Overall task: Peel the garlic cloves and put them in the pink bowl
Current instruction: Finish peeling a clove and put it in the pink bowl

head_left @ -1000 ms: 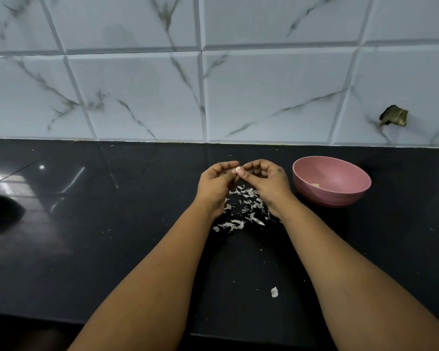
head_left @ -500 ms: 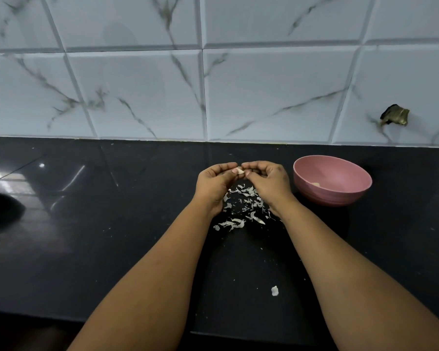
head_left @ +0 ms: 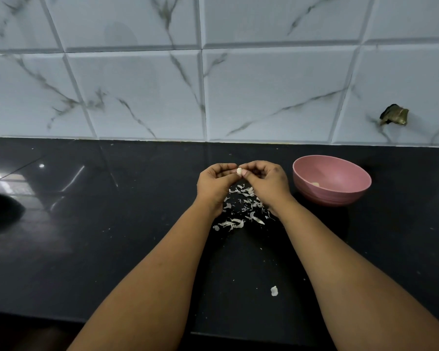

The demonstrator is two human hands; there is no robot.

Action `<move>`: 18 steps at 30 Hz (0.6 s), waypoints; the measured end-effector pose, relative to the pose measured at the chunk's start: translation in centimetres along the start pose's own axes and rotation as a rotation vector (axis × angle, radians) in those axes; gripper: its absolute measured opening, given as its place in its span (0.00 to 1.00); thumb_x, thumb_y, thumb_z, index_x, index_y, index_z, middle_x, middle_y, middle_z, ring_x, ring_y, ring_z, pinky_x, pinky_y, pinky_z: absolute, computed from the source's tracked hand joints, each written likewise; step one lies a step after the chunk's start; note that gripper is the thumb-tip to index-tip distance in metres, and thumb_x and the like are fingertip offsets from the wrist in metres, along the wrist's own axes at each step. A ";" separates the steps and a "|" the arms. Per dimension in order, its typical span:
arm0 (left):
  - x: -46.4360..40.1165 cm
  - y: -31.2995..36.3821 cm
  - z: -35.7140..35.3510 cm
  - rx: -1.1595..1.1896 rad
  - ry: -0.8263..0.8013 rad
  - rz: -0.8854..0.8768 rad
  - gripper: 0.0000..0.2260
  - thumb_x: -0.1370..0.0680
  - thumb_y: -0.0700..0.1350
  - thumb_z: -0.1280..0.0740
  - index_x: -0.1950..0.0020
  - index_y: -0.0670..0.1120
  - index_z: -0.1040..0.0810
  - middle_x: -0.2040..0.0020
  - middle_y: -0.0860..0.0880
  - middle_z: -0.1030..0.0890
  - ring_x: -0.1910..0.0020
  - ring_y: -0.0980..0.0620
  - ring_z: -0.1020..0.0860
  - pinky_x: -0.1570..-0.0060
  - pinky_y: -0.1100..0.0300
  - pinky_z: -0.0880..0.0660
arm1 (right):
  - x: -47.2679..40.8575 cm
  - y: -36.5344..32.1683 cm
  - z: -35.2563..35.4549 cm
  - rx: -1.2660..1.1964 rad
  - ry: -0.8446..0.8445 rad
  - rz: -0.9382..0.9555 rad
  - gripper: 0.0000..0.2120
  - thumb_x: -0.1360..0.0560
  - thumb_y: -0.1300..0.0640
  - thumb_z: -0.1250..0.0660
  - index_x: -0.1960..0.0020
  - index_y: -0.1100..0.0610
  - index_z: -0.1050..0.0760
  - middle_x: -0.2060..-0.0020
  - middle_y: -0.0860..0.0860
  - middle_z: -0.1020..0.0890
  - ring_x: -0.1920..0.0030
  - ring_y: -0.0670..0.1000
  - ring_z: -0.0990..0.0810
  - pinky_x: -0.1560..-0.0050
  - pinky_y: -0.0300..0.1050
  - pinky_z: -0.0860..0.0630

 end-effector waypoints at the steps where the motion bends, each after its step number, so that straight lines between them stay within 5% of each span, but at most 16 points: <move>1: 0.1 0.0 0.0 0.023 0.004 0.005 0.10 0.29 0.31 0.26 0.48 0.37 0.20 0.57 0.42 0.16 0.58 0.50 0.16 0.56 0.63 0.21 | 0.1 0.3 0.0 -0.079 -0.002 -0.050 0.06 0.26 0.63 0.29 0.56 0.53 0.17 0.60 0.51 0.15 0.60 0.48 0.17 0.56 0.40 0.21; 8: 0.3 0.3 -0.1 0.021 -0.015 0.014 0.06 0.27 0.33 0.27 0.51 0.36 0.19 0.59 0.42 0.15 0.60 0.50 0.16 0.58 0.62 0.21 | 0.5 0.7 -1.0 -0.305 -0.067 -0.180 0.09 0.24 0.67 0.37 0.55 0.60 0.18 0.61 0.56 0.16 0.60 0.49 0.19 0.57 0.40 0.23; 18: 0.2 0.4 -0.5 -0.030 -0.048 -0.010 0.10 0.26 0.27 0.32 0.50 0.38 0.19 0.56 0.43 0.16 0.56 0.52 0.17 0.53 0.63 0.21 | 0.5 0.7 -0.7 -0.405 -0.055 -0.181 0.03 0.24 0.65 0.32 0.51 0.62 0.20 0.63 0.54 0.16 0.64 0.44 0.19 0.62 0.35 0.23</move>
Point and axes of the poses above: each hand's wrist, its own x-axis away from the middle knuckle, its own z-axis out of the back of the hand, y = z × x, the point moved 9 cm from there along -x, towards the middle knuckle
